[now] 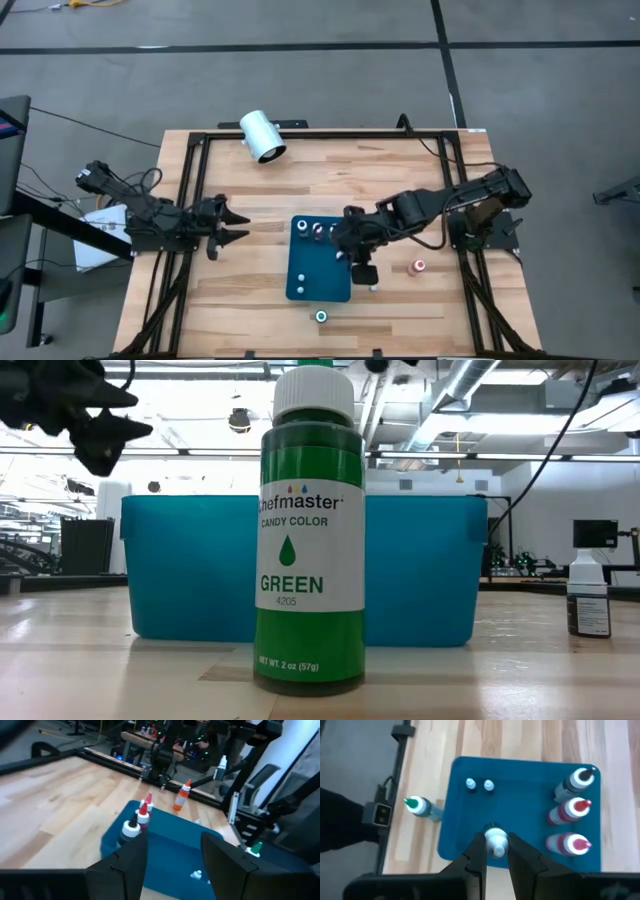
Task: Pick & Place food coloring
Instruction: Put the small green food coloring bottle into the blue bin
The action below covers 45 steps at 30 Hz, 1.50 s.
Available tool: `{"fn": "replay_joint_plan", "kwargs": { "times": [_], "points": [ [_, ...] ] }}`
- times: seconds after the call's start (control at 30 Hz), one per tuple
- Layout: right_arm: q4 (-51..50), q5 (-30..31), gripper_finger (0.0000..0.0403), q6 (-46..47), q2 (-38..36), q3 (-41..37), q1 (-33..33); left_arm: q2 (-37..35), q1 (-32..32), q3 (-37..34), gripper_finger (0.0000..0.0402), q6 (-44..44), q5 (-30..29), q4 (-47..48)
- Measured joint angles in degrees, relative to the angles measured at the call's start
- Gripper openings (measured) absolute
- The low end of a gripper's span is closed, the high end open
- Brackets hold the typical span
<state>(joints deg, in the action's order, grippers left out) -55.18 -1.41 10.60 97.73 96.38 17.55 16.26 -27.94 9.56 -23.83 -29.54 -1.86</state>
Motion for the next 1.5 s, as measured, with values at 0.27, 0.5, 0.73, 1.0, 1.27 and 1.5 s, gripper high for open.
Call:
{"fn": "replay_joint_plan", "kwargs": {
  "times": [0.27,0.5,0.73,1.0,1.27,1.5],
  "points": [
    [6.7,-0.1,0.0048,3.2,0.1,0.0,3.0,-0.1,0.0,-4.3,0.0174,-2.4,3.2,-2.8],
    [9.1,0.1,0.0048,6.6,3.0,0.2,3.8,-0.2,0.0,-5.1,0.0174,-1.7,3.7,-2.6],
    [7.5,-0.2,0.0048,8.5,9.3,3.6,3.8,-1.0,1.8,-5.1,0.0174,-1.4,3.7,-1.4],
    [-1.3,-0.3,0.0048,5.1,20.0,16.5,3.8,-2.9,4.3,-5.1,0.0174,-1.0,7.3,0.3],
    [-6.5,-0.4,0.0048,3.0,29.3,26.8,3.6,-3.7,4.8,-5.1,0.0174,-0.6,10.3,0.9],
    [-7.9,-1.2,0.0048,2.9,32.2,27.8,2.6,-3.7,4.8,-5.1,0.0174,-0.6,12.4,0.9]
  ]
}}
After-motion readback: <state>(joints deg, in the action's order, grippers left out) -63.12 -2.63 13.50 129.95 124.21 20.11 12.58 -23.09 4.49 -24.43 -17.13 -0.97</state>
